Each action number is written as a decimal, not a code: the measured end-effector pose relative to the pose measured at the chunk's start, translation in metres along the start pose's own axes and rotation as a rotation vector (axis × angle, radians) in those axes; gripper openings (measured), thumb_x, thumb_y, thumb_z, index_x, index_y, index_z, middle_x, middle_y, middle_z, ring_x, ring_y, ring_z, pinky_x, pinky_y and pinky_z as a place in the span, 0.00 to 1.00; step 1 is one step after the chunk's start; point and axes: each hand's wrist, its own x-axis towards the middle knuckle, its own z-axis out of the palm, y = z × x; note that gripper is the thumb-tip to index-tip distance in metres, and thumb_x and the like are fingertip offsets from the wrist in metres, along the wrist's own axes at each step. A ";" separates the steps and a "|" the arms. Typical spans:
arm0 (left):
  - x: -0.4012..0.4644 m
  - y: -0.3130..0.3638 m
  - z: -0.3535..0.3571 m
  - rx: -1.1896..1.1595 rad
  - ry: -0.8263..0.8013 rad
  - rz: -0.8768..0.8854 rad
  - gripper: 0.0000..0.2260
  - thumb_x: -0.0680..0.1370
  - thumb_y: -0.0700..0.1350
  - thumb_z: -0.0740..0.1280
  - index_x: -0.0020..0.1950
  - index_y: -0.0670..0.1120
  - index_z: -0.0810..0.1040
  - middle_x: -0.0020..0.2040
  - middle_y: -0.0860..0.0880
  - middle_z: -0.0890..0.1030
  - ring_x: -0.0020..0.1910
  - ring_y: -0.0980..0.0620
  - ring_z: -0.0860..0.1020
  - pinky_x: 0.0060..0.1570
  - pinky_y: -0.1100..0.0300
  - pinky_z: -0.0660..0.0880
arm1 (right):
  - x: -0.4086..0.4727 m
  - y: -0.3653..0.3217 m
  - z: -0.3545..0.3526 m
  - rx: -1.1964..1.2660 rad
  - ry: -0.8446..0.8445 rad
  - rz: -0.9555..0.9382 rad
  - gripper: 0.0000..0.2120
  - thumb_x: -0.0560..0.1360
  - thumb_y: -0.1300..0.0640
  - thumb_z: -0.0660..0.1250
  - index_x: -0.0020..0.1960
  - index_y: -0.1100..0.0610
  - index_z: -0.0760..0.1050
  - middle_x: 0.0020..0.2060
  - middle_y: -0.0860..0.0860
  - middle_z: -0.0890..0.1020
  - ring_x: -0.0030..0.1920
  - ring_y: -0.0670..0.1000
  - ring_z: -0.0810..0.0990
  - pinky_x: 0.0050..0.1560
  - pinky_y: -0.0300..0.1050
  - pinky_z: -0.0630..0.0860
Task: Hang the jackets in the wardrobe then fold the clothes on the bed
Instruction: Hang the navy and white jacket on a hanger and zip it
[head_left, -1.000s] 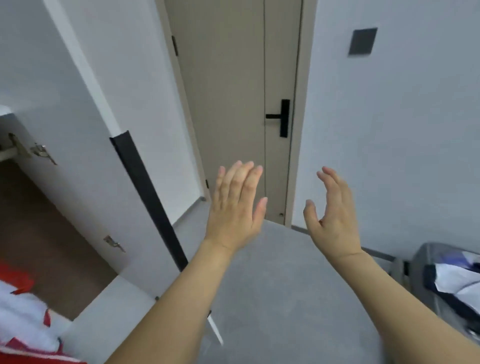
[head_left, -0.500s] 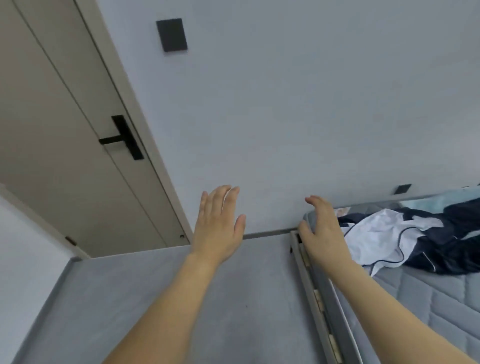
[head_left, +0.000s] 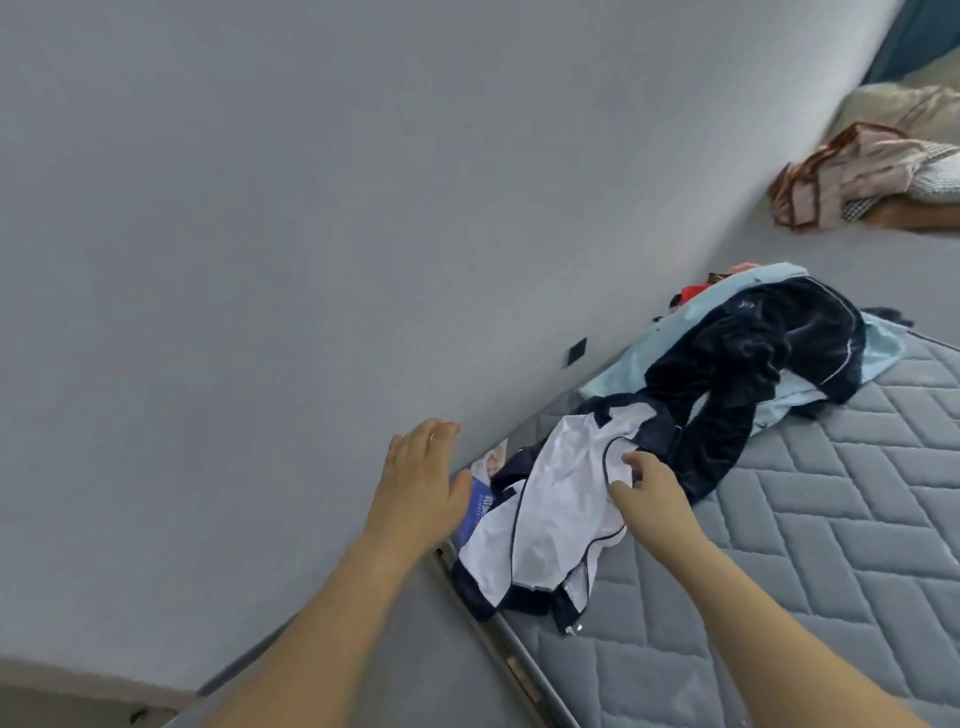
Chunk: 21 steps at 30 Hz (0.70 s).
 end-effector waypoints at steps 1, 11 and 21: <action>0.021 0.000 0.006 0.005 -0.044 -0.003 0.23 0.80 0.45 0.61 0.75 0.45 0.63 0.74 0.48 0.64 0.73 0.48 0.62 0.76 0.53 0.49 | 0.020 0.007 -0.004 0.013 -0.002 0.047 0.25 0.76 0.59 0.62 0.73 0.57 0.65 0.65 0.53 0.71 0.54 0.50 0.76 0.48 0.39 0.69; 0.269 -0.002 0.193 -0.325 -0.468 -0.123 0.17 0.80 0.46 0.61 0.69 0.49 0.69 0.67 0.50 0.71 0.61 0.50 0.72 0.61 0.55 0.70 | 0.257 0.095 0.030 0.205 -0.018 0.483 0.08 0.76 0.58 0.62 0.54 0.53 0.69 0.42 0.52 0.76 0.38 0.50 0.73 0.41 0.44 0.66; 0.387 -0.038 0.488 -0.399 -0.703 -0.177 0.36 0.78 0.51 0.63 0.79 0.59 0.44 0.79 0.49 0.49 0.76 0.42 0.55 0.71 0.48 0.62 | 0.436 0.230 0.105 0.489 0.102 0.903 0.21 0.75 0.42 0.65 0.59 0.57 0.71 0.44 0.53 0.73 0.44 0.55 0.75 0.46 0.51 0.75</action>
